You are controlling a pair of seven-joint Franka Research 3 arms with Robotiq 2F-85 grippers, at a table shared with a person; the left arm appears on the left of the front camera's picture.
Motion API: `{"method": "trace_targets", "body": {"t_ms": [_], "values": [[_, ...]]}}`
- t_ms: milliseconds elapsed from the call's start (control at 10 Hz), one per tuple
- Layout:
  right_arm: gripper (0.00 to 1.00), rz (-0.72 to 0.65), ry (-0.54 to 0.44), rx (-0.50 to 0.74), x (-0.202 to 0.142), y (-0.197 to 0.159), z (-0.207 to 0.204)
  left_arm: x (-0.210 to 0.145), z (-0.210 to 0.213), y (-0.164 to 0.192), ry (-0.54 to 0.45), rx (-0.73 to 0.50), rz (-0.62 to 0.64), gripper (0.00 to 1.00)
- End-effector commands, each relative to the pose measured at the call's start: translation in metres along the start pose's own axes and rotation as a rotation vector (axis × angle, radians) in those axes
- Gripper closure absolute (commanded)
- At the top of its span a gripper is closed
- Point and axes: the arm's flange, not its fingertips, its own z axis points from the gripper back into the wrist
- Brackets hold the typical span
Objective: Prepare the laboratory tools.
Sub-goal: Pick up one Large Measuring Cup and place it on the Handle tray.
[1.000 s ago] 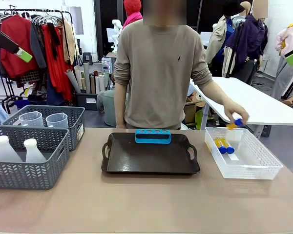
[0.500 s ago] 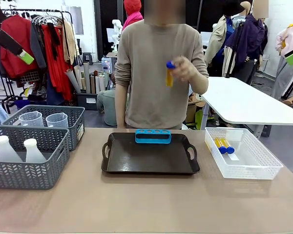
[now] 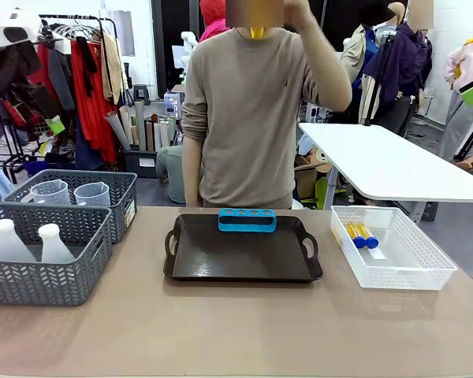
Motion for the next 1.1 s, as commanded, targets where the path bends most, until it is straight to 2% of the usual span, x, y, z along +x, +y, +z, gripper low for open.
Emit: {"method": "trace_targets", "body": {"t_ms": [0,100,400,500,600,800,1000], "values": [[0.00,0.016,-0.023,0.016,0.001,0.000,0.000,0.003,0.008,0.003,0.000,-0.081,-0.012,0.00],[0.00,0.016,-0.023,0.016,0.001,0.000,0.000,0.000,0.000,0.000,0.000,0.000,0.000,0.00],[0.00,0.016,-0.023,0.016,0.001,0.000,0.000,0.003,-0.003,0.000,0.011,-0.024,0.003,0.00],[0.00,0.016,-0.023,0.016,0.001,0.000,0.000,0.018,-0.009,0.001,0.075,0.078,0.177,0.00],[0.00,0.016,-0.023,0.016,0.001,0.000,0.000,0.030,-0.028,0.007,0.128,0.072,0.225,0.00],[0.00,0.016,-0.023,0.016,0.001,0.000,0.000,0.045,-0.062,0.015,0.173,0.075,0.264,0.00],[0.00,0.016,-0.023,0.016,0.001,0.000,0.000,0.050,-0.102,0.026,0.223,0.153,0.387,0.00]]}}
